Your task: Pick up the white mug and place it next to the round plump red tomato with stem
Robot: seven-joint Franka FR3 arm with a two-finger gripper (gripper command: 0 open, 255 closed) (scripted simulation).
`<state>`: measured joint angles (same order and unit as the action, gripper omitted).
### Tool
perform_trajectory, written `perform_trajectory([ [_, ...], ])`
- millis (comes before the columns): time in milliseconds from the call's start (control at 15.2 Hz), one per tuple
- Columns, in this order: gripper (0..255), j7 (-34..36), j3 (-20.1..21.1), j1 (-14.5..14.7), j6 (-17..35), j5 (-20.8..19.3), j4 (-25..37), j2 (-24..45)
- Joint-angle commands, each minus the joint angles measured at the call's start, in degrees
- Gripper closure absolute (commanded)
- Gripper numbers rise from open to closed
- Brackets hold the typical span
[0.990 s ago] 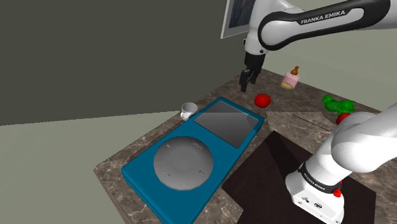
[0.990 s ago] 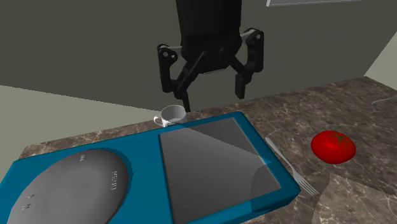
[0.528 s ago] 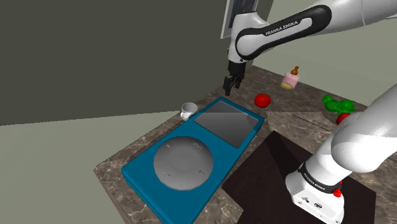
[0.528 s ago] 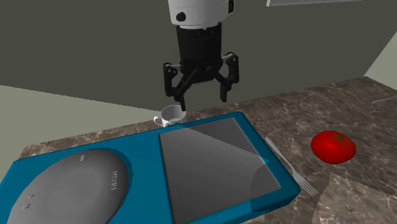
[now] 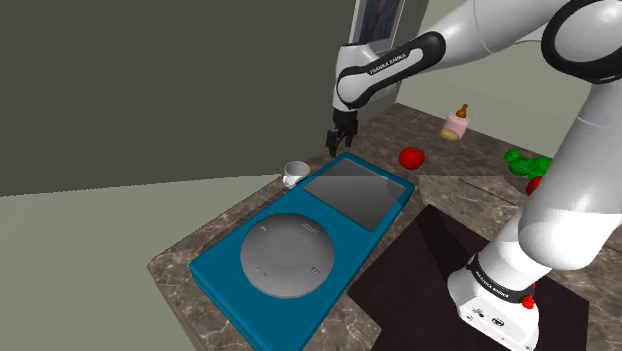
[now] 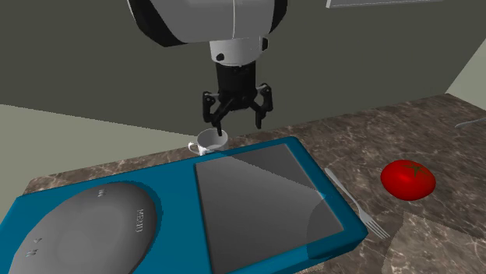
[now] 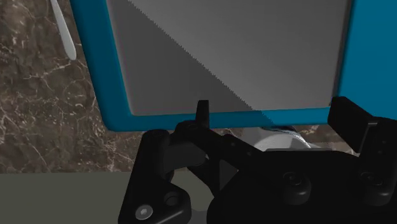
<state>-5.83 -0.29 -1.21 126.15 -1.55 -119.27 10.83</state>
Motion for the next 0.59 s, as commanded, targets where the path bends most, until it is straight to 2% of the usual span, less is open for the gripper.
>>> perform_trajectory([
  [0,0,-0.3,0.2,0.0,0.7,0.7,4.1,4.8],
  [528,0,-1.5,1.1,-0.5,0.8,2.7,22.2,23.3],
])
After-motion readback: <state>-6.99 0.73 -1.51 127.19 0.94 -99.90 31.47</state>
